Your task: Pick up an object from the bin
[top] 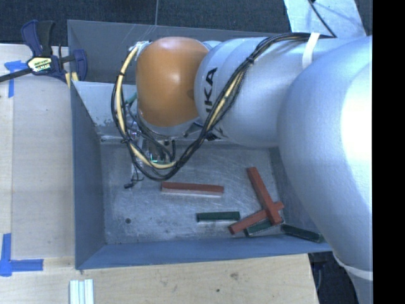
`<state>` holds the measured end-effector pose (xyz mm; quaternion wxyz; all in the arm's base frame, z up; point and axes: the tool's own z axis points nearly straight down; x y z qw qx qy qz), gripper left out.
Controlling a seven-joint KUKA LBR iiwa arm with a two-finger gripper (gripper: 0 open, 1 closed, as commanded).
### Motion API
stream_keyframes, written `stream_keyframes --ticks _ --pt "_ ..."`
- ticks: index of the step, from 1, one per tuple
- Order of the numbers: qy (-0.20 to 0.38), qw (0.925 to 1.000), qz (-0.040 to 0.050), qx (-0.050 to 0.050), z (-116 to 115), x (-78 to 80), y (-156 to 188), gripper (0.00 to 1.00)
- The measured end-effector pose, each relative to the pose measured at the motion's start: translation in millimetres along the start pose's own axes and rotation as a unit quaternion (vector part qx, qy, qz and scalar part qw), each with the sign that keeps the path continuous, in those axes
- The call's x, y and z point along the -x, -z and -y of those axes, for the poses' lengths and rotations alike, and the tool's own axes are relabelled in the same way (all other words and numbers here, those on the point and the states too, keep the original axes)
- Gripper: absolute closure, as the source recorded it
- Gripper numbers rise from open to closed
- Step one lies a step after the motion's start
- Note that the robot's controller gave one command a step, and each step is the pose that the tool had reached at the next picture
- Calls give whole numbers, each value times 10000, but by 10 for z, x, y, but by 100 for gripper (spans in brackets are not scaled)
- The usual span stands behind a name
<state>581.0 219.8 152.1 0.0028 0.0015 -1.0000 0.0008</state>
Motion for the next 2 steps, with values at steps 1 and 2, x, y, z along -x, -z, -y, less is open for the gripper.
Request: stream_keyframes --ticks 1,2 --pt "-303 9995 53 1 545 422 -109 0" --pt "1006 9949 24 -1 1149 56 -831 0"
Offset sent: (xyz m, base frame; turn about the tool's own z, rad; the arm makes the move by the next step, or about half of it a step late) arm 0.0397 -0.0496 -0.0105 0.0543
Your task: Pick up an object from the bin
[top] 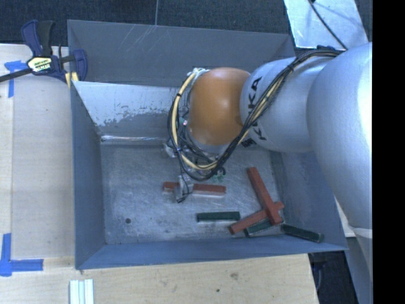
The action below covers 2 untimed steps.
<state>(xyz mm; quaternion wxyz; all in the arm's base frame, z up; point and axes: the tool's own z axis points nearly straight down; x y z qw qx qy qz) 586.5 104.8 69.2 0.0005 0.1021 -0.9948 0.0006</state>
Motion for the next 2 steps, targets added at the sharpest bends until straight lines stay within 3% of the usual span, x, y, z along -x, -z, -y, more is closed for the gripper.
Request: stream_keyframes --ticks 1,2 --pt "-61 10000 -9 -4 356 -728 4 0" --pt "-50 10000 43 8 328 -681 24 100"
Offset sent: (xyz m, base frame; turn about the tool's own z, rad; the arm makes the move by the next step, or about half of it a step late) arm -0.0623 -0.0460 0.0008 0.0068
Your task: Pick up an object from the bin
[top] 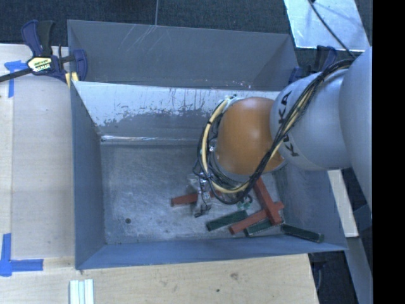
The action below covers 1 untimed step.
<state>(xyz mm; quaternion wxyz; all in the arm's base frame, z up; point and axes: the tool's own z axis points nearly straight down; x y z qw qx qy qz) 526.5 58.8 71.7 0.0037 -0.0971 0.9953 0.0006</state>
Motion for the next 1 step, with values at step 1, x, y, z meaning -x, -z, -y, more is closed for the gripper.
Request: stream_keyframes --ticks 1 --pt "7 10000 22 -17 348 -23 1488 100"
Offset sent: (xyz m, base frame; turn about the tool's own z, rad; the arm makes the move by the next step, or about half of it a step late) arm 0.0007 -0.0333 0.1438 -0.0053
